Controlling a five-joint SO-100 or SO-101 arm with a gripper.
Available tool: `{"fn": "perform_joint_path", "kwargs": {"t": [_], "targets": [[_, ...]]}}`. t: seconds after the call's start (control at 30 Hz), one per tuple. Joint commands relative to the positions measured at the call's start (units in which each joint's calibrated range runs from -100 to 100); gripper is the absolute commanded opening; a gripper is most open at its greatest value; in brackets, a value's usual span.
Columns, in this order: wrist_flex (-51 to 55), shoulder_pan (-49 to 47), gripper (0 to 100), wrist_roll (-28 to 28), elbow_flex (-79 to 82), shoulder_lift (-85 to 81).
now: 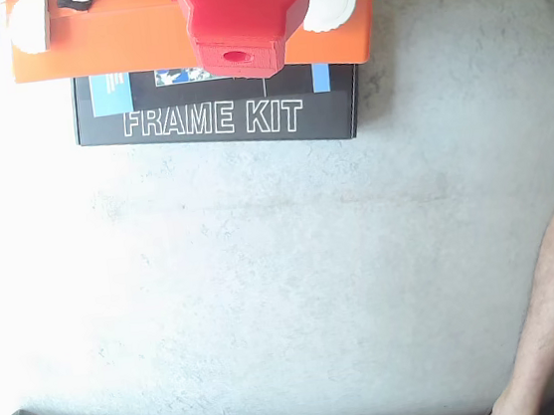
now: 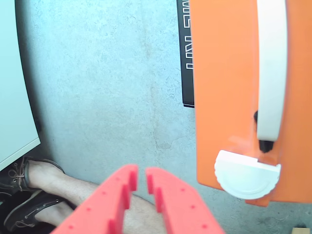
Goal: Grab the white handle of the orange box
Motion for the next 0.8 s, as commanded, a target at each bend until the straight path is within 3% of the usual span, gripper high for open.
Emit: {"fn": "perform_joint_path", "kwargs": {"t": [0.0, 0.57, 0.77], "targets": [[-10.2, 0.5, 1, 0.2, 4.4, -0.6], [-10.3, 0.5, 1, 0.2, 4.4, -0.6], [-15.7, 0.5, 1, 0.3, 4.4, -0.6]]}}
